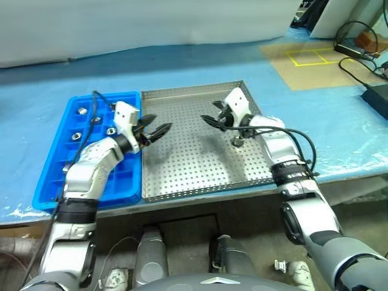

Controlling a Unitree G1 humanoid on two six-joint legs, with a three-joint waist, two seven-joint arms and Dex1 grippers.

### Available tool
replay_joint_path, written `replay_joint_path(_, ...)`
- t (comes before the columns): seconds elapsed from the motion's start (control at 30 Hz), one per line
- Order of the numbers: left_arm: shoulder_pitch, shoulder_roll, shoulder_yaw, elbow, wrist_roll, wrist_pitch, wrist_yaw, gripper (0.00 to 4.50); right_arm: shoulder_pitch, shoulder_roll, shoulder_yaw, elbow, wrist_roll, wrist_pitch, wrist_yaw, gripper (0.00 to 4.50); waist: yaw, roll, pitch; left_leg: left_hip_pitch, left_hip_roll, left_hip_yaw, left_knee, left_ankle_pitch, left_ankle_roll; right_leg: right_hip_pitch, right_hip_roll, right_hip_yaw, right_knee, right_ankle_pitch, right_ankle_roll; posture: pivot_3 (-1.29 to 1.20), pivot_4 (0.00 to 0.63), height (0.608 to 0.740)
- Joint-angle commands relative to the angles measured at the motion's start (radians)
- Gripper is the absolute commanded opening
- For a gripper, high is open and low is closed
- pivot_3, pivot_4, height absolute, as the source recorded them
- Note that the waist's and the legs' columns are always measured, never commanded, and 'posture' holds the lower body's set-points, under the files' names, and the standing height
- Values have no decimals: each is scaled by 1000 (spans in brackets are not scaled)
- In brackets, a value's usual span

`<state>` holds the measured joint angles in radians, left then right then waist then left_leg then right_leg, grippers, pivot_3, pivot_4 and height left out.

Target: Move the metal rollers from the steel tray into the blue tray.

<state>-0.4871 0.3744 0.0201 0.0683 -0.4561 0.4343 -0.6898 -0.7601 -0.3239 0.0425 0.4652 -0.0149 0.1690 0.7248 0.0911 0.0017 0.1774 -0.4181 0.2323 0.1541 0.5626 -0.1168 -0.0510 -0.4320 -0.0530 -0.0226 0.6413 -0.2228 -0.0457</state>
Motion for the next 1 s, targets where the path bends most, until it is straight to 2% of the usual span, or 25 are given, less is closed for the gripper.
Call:
replay_joint_path(0.03,-57,-19,-31,65,25,-50,-61,3669,54,-33,-2,-132,2,38,-25,3265,-19,0,0,0,0,0,0,0,0,0,0,0,0,0,0,-171,150,740)
replay_joint_path(0.2,-102,-35,-31,126,37,-71,-96,3669,113,-23,13,-170,3,68,-66,3265,-54,0,0,2,0,1,-1,-1,2,0,1,1,0,0,0,-190,150,740)
replay_joint_path(0.37,-95,-35,-14,127,30,-58,-108,3669,131,-19,32,-128,0,64,-71,3265,-52,0,0,5,0,3,0,-2,4,3,1,2,-1,0,0,-190,150,740)
replay_joint_path(0.57,-51,-29,-4,70,29,-36,-94,3669,99,-34,-11,118,8,22,-138,3265,-50,0,0,9,0,4,0,-4,7,8,-1,2,-2,0,0,-190,150,740)
replay_joint_path(0.77,-21,-24,2,47,30,-31,-83,3669,92,-40,3,186,6,-20,-130,3265,-48,0,0,11,-1,6,0,-5,8,10,-2,3,-3,0,0,-138,150,740)
replay_joint_path(0.87,-22,-21,4,57,34,-37,-84,3669,105,-30,16,163,23,-30,-86,2648,-48,0,0,13,-1,6,0,-5,8,12,-3,3,-3,0,0,-137,150,740)
replay_joint_path(0.97,-29,-18,6,73,38,-45,-87,3669,108,-26,26,153,8,-27,-98,1746,-49,0,0,13,-1,6,0,-5,8,12,-3,3,-3,0,0,-139,150,740)
replay_joint_path(1.0,-30,-17,6,75,39,-46,-88,3669,107,-26,27,156,2,-27,-107,1747,-49,0,0,13,-1,6,-1,-5,8,12,-3,3,-3,0,0,-139,150,740)
